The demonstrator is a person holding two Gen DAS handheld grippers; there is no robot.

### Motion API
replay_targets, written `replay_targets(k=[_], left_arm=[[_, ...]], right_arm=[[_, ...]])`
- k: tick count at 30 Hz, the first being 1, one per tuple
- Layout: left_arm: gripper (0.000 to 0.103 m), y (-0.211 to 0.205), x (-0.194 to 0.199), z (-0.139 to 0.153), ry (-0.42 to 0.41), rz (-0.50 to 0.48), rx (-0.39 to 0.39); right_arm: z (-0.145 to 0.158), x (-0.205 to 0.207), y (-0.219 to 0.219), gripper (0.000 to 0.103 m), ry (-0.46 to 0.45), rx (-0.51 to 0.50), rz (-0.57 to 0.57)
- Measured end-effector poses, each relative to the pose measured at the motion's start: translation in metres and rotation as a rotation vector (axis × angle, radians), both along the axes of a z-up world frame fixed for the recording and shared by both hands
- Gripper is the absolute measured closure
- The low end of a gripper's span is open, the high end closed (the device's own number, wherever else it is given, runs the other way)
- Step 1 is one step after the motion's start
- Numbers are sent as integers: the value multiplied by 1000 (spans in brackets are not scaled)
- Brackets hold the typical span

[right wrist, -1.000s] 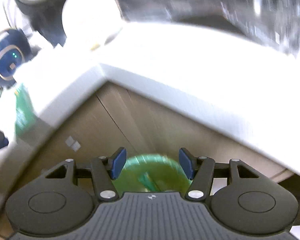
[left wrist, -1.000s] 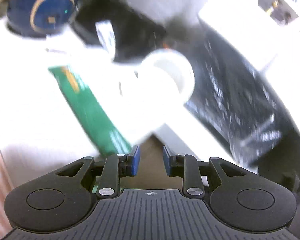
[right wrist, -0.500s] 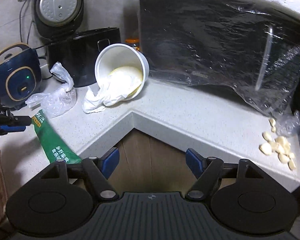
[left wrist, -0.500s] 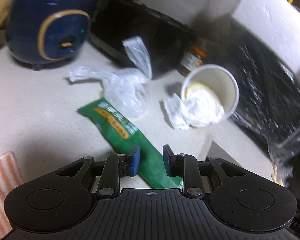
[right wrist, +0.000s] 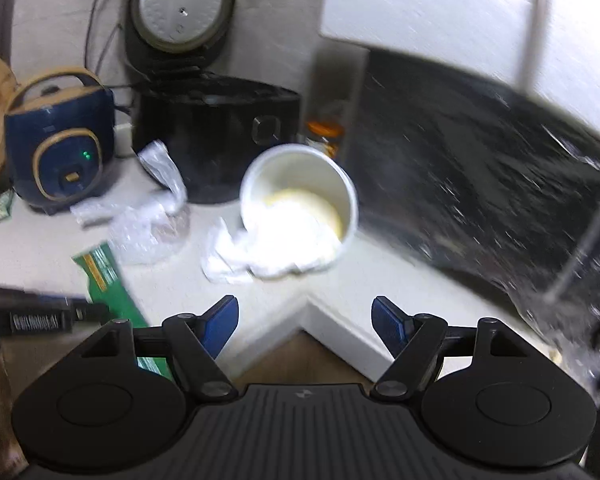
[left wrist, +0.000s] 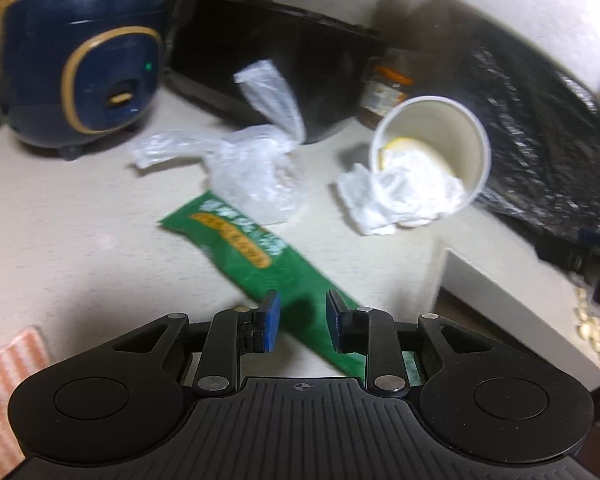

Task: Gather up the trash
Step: 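Move the open left gripper back to a second green wrapper on the counter, then grasp the second green wrapper with the left gripper and lift it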

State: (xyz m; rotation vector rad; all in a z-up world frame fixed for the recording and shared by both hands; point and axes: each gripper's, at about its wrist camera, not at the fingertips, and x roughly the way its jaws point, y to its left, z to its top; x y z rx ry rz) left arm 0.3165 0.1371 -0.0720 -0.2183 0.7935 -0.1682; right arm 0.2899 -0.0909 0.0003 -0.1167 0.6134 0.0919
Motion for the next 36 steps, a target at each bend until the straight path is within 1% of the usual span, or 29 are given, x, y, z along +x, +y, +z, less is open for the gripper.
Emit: replay_targets(k=[2,3,5,8,10,12,16,18,20,25,27,33,36], left_arm=[[74,4,0,-1,14,64,18],[74,7,0,-1,28,94,8],[74,11,2,1,34,116,-36],[74,10,10,5,46,152,-75],[74,4,15,11,29,152,-116],[74,-8,22,16,7,117,-127],[74,-46,40,16,11,31,-58],[74,-67,47,10,22,-34,6],[74,-81,50,2,31,-77,72],[74,-85,47,-17,41,-87,202],[74,-82,46,-18,40,-79,212],[75,-67,42,-15,35,-52,183],[74,-62,38,-13,30,-45,172]], right_arm=[[0,9,4,28,-4,20,58],[-2,14,7,28,-4,21,86],[-4,25,11,28,6,21,116],[-9,36,15,28,14,39,164],[-13,39,12,28,26,68,172],[-17,40,5,28,30,96,180],[-23,47,-8,28,26,97,138],[-23,49,-19,28,18,114,105],[-24,51,-31,28,16,138,68],[-31,62,-47,28,50,157,-4],[-35,62,-49,28,63,159,-16],[-42,58,-49,28,97,146,-34],[-43,53,-47,28,94,138,-37]])
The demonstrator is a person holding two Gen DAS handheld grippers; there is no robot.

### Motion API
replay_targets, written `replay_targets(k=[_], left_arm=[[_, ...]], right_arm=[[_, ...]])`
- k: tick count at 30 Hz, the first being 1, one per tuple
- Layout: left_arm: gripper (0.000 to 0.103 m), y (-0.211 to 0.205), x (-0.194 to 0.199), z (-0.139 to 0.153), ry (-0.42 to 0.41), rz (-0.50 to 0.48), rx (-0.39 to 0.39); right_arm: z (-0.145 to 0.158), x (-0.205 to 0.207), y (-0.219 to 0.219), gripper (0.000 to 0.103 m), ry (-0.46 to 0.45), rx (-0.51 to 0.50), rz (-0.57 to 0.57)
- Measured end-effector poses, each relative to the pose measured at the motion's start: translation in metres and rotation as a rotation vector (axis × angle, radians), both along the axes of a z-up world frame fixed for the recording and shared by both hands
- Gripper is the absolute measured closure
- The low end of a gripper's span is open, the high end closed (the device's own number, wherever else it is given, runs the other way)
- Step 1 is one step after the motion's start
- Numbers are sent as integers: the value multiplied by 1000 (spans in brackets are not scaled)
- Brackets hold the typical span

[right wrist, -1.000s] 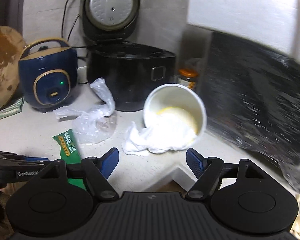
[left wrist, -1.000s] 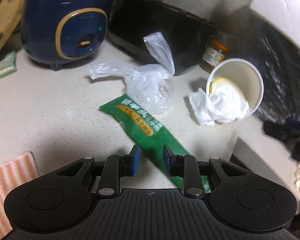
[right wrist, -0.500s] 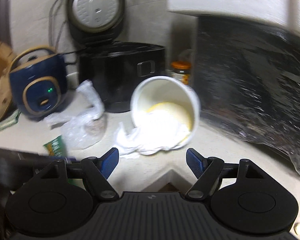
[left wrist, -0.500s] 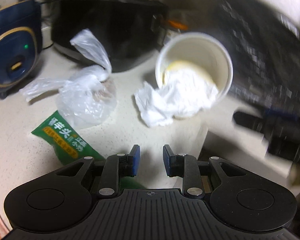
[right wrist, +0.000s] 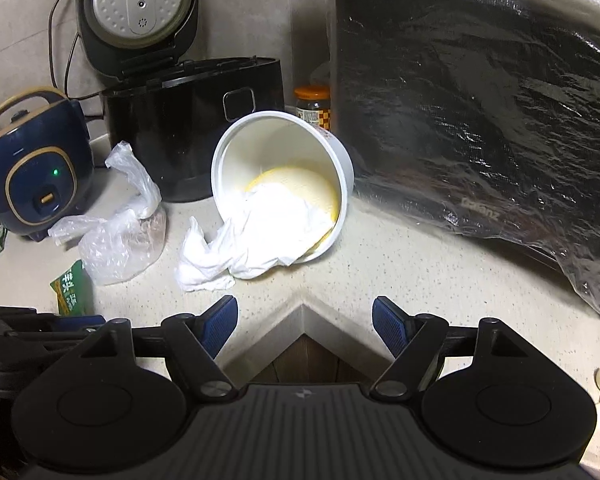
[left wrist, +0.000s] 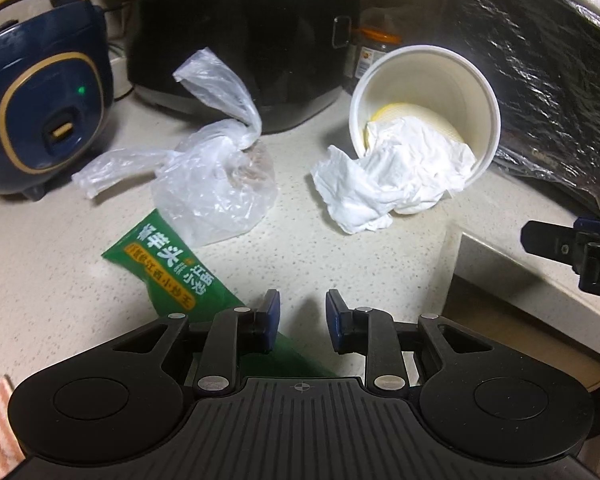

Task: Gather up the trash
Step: 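Grasp the second green wrapper with the left gripper and lift it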

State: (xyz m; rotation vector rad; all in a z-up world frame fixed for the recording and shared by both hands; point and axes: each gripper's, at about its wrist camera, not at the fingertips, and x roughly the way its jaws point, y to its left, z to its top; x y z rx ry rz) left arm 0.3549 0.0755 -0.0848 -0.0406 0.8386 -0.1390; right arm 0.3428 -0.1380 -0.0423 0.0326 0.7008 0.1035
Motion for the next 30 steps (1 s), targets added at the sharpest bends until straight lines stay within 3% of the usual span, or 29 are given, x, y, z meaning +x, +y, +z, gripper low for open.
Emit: replay_targets(k=[3,8,16,20,23,25,30], left_arm=[[75,14,-12,8,-36,36,-45],[75,62,-38,16,-35,176,-142],[75,137,-78,21,-54,402,-316],[75,148,-84,20,-56,414,-396],[75,140,-75,15,-33,384,-407],[75,131,-66,14,-24,369,-389],[75,104,-46,12,-9,341,-285]], right_arm=[[2,-4,-4,28,-8,13,-19],[3,0,5,28,-20,84,23],[-9,16,89,28,64,135,355],[-22,8,126,28,157,162,515],[-29,-4,138,30,210,227,636],[-26,-12,141,30,179,193,649],[-11,-21,120,30,0,19,472]])
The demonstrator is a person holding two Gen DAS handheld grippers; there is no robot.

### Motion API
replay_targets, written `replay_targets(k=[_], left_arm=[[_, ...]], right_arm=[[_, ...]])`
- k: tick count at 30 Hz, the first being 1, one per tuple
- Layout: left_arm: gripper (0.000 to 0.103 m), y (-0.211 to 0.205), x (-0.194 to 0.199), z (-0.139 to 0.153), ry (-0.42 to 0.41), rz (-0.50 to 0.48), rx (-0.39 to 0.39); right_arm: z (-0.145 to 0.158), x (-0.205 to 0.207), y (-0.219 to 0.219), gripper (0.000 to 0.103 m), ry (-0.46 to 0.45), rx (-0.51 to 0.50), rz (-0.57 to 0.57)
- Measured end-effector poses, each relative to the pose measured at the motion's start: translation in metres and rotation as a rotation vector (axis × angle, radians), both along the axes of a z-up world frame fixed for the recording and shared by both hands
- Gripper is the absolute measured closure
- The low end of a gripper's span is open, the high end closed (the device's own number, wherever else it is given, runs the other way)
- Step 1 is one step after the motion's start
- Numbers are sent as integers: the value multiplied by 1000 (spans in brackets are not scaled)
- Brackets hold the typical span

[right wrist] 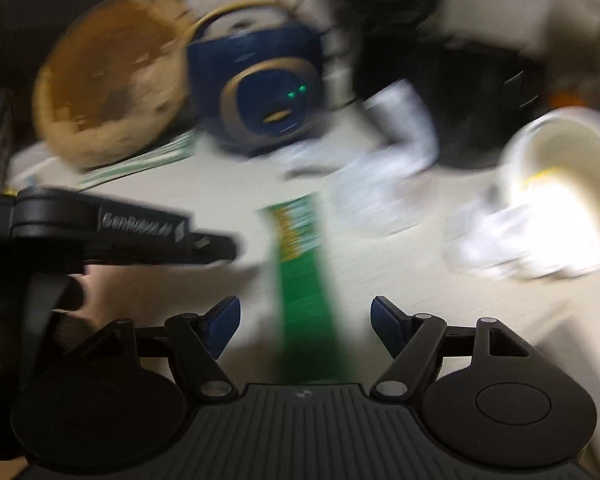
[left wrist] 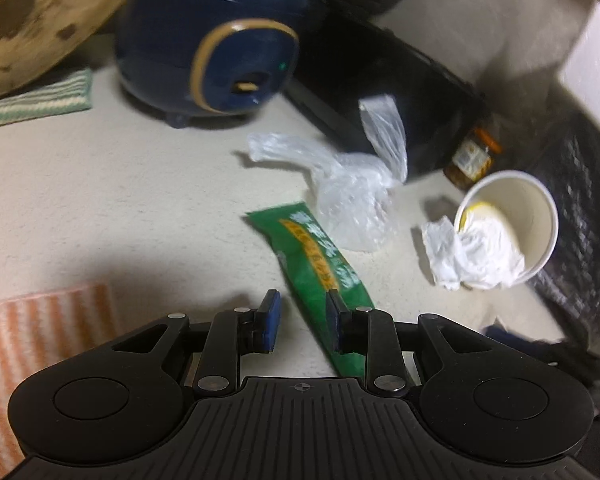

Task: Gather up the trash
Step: 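Grasp the second green wrapper with the left gripper and lift it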

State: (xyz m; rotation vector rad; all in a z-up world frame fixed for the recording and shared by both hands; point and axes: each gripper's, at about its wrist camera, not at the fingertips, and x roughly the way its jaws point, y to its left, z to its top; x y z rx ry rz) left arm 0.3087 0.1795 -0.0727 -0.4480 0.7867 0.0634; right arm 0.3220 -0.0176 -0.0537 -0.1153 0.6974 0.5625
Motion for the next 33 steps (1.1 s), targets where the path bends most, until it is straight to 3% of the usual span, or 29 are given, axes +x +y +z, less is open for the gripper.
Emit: replay_targets(k=[4,6,9,15,23,30,33], left_arm=[[75,-3,11,-5,4,61,-42],[75,-8,16,-6,9,66,-17],[75,-23,32,-6,47,22,21],[75,-48,37,2,3,-67,58],[75,-75,23,-3,26,-246,256],[74,-71,15,-5,20,-226,321],[69,-56,13,-8,39,-170,287]], right_arm=[[0,3,-32,30,16,16,-165],[2,-1,-43,30,-10,8,-222],[6,-8,-56,30,-54,12,-262],[8,-8,-83,30,-60,18,-349],[3,-12,-77,30,-54,-6,-333],[-4,0,-73,30,-21,4,-316],[-6,6,-72,30,-12,6,-314]])
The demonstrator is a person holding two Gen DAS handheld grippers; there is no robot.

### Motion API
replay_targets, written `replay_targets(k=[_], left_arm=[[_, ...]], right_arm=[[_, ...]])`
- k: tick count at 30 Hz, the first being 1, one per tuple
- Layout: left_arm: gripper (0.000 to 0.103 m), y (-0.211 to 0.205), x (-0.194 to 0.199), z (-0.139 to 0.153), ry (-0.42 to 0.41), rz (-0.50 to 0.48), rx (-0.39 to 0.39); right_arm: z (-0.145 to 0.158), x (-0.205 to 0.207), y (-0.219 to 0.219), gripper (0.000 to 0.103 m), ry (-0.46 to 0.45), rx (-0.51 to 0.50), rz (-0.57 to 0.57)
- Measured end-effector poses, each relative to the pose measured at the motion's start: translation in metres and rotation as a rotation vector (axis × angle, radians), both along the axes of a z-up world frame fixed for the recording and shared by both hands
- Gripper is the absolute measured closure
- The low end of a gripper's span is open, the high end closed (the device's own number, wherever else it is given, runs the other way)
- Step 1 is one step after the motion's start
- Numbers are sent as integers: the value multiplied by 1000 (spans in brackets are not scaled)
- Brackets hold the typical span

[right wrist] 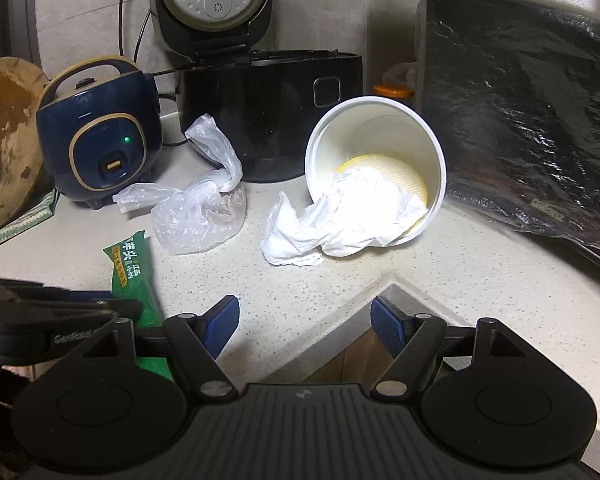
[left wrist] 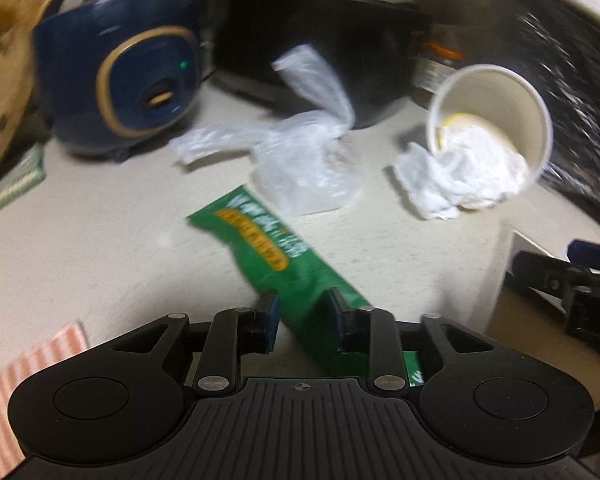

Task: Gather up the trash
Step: 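Grasp the second green wrapper with the left gripper and lift it, then grasp the clear plastic bag with the right gripper while the left holds the wrapper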

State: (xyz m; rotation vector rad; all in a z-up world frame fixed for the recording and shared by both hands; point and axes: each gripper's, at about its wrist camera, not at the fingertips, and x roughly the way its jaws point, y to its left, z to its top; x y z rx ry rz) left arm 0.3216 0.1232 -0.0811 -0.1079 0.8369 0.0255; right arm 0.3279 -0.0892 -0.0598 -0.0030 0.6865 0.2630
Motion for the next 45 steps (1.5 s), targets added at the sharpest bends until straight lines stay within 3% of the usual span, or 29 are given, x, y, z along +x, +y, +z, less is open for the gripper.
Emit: replay_targets(k=[3,8,9,14,18,22,25,28,32,41,45], left_arm=[[74,13,-2,2,8,71,-41],[74,36,-1,1,31,186,-319],[74,37,-2,2,27,210,-330],[74,27,-13,10,27,239,-232],[74,28,-13,4,52,290,-257],[74,14,-4,6,39,264,-245],[73,-8,14,5,49,176,-134],[61,-34,26,-3,60,108,91],[61,-43,22,-5,57,77,169],[61,-20,-6,-7,44,98,200],[60,-7,-13,-11,25,114,118]], right_arm=[[0,4,1,30,2,8,20],[-3,8,-2,30,-12,3,45],[-4,9,-5,30,-15,0,43],[-11,14,-30,30,-8,19,6],[-18,22,-47,30,35,79,-32],[-24,25,-48,30,57,85,-24],[-23,21,-42,30,38,67,15],[-21,18,-39,30,22,56,39],[-19,16,-39,30,6,46,44],[-24,14,-25,30,20,45,83],[-24,12,-16,30,20,39,106]])
